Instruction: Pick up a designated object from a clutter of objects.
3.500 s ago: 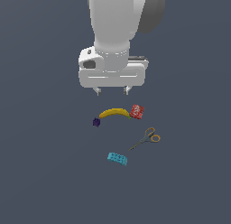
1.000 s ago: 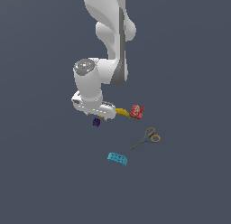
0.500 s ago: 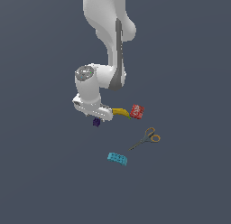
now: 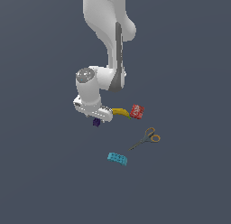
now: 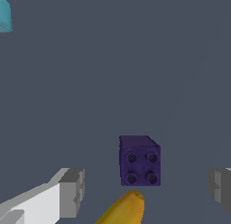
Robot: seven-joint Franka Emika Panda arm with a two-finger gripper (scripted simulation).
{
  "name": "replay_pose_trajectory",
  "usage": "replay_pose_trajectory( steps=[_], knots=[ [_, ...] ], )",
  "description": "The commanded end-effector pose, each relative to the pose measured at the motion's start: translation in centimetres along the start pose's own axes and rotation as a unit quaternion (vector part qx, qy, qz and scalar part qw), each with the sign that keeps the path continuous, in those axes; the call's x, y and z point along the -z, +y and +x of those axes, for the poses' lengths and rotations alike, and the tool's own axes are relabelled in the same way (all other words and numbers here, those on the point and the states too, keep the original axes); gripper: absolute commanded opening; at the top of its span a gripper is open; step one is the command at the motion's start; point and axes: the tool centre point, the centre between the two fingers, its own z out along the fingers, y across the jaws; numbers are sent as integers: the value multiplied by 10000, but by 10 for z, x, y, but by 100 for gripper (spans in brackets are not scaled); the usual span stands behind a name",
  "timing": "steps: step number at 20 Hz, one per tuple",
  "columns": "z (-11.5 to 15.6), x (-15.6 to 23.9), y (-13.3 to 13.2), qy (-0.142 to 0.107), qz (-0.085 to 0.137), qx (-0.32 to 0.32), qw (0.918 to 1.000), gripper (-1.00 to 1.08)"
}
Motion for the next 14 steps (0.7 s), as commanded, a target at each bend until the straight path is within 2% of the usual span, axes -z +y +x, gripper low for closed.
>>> replay_pose_trajectory(
  steps=[1,7,13,14],
  knots=[
    [-1,-8,0,-3,-1,-3,10000,100],
    [-1,-34,1,0,-2,-10,10000,100],
    [-1,-43,1,1,0,-11,10000,100],
    [-1,-43,1,1,0,-11,10000,-100]
  ],
)
